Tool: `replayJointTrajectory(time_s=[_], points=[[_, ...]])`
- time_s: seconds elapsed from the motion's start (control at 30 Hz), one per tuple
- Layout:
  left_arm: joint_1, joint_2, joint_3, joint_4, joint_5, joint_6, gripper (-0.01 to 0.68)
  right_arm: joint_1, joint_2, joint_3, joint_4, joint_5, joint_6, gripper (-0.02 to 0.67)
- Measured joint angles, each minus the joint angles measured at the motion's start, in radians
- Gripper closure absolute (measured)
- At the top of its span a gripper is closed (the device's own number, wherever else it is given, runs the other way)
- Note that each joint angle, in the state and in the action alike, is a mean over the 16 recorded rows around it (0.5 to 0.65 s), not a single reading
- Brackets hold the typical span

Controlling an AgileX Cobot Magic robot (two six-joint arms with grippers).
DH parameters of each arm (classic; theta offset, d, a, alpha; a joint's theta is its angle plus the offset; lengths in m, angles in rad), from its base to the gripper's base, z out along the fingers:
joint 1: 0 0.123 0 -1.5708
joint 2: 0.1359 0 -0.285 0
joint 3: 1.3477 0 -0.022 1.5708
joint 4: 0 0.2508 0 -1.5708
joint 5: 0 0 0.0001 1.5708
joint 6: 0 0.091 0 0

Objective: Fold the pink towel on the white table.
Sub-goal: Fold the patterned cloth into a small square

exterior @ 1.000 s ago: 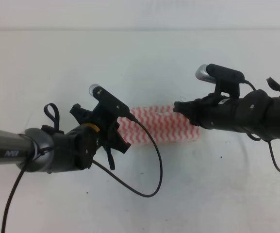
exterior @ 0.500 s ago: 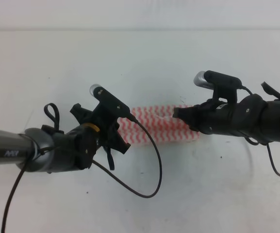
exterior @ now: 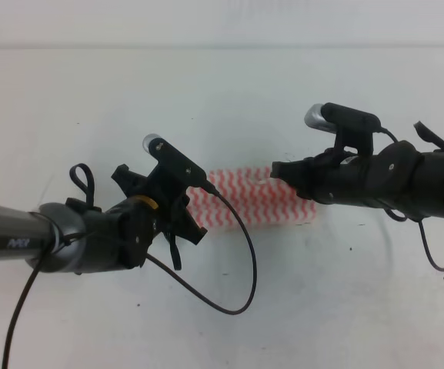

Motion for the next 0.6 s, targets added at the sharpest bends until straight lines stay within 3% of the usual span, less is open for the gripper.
replayJointTrajectory(time_s=[0.6], points=[[0.0, 0.002, 0.0, -0.001, -0.002, 0.0, 0.676, 0.001, 0.004, -0.022, -0.019, 0.015, -0.001, 0.665]])
